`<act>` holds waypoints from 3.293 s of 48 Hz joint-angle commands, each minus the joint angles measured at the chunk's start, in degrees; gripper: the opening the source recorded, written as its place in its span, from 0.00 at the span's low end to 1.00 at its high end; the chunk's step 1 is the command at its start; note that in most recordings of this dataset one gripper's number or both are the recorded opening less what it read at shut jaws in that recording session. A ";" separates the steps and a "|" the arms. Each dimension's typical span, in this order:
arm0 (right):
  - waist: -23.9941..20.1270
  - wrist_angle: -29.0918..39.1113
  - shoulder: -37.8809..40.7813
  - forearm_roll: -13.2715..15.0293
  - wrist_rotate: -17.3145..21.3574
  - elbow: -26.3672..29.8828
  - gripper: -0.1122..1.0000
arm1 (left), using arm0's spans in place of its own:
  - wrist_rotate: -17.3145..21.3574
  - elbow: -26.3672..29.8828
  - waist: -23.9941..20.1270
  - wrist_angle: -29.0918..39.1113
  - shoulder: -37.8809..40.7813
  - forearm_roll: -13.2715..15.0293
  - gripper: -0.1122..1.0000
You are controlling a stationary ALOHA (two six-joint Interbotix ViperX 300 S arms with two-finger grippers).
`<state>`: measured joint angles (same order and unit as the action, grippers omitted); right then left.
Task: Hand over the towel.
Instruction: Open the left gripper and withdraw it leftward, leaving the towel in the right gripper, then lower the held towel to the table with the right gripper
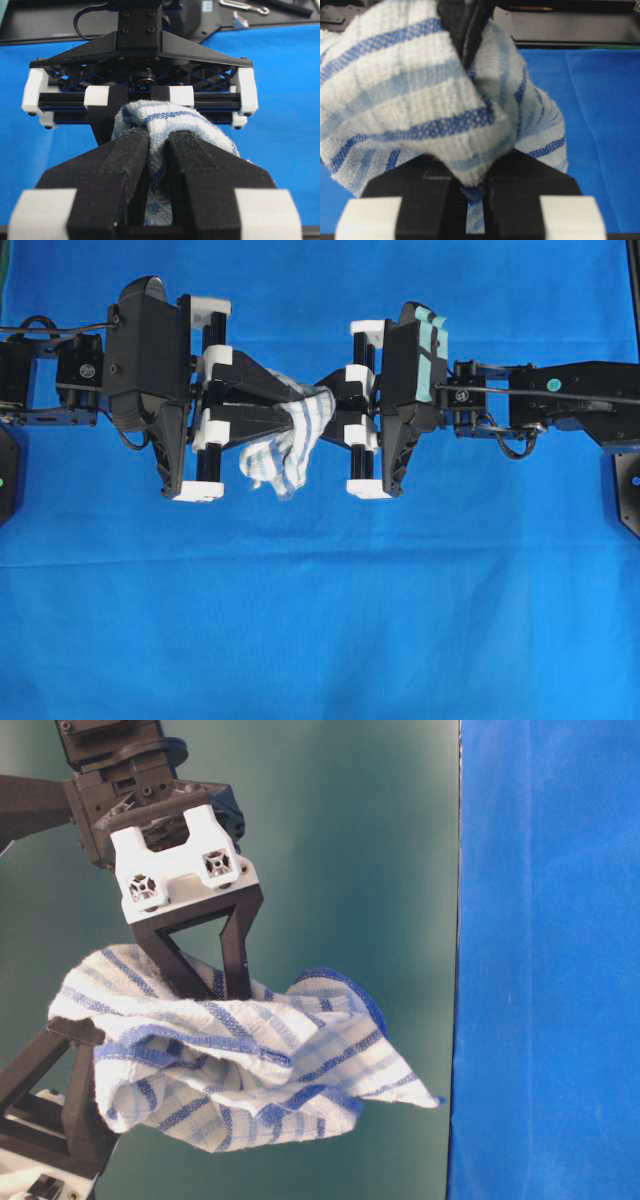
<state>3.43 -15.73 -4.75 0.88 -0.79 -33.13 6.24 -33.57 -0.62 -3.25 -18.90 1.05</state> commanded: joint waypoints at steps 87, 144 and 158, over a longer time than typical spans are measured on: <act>0.09 31.90 0.62 -0.44 4.22 4.13 0.15 | -1.32 -14.77 0.00 -0.18 -23.20 0.09 0.94; 0.00 36.74 20.21 -0.44 6.15 10.20 0.16 | -1.23 -14.77 0.00 -0.62 -21.62 0.09 0.94; -0.18 37.18 11.69 -0.09 6.59 8.53 0.73 | -1.23 -14.85 0.00 -0.62 -21.62 0.09 0.94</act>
<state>3.43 21.36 11.95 0.70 5.63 -24.52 5.01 -49.13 -0.62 -3.25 -40.52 1.05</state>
